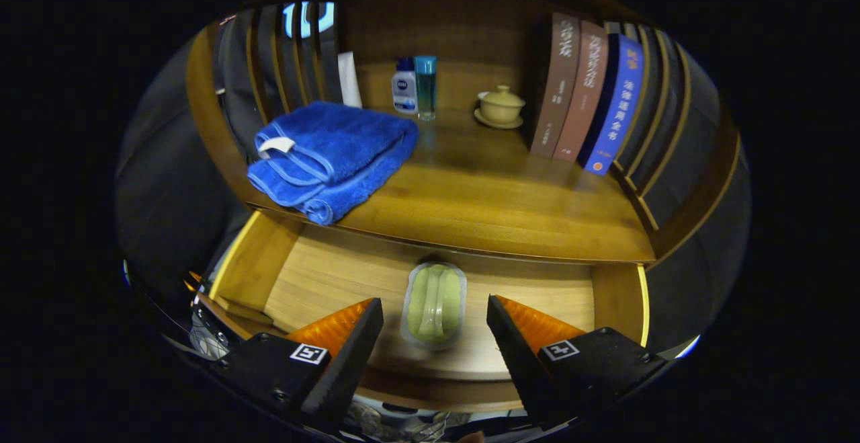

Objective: Pull open the drawer, take out the items inside it, and place them on the countertop above the cabinet.

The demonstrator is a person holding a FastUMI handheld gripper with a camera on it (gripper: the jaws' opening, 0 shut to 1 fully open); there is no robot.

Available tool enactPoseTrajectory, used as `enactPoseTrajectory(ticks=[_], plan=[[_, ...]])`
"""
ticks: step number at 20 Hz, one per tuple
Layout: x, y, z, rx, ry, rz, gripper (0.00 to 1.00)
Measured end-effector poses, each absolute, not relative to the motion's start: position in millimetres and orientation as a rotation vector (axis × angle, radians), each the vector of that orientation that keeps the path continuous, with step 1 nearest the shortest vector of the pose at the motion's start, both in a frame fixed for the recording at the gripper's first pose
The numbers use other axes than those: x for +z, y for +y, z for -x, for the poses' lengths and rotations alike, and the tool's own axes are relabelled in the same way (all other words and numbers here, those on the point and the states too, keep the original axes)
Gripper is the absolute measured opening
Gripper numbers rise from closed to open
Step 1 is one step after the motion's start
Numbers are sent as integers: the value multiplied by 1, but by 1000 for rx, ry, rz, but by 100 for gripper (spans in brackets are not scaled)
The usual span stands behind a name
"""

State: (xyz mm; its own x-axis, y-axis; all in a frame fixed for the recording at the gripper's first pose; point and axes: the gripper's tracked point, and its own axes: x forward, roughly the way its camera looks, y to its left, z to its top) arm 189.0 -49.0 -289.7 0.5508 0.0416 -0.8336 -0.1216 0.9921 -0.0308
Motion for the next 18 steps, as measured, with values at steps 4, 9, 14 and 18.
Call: enactPoseTrajectory(ticks=[4, 9, 14, 18], plan=[[-345, -42, -181, 71, 1179, 86, 89], [-372, -48, -190, 4, 1208, 64, 48], [-368, -53, -198, -7, 1168, 48, 24], [-343, -48, -188, 5, 1177, -17, 23]])
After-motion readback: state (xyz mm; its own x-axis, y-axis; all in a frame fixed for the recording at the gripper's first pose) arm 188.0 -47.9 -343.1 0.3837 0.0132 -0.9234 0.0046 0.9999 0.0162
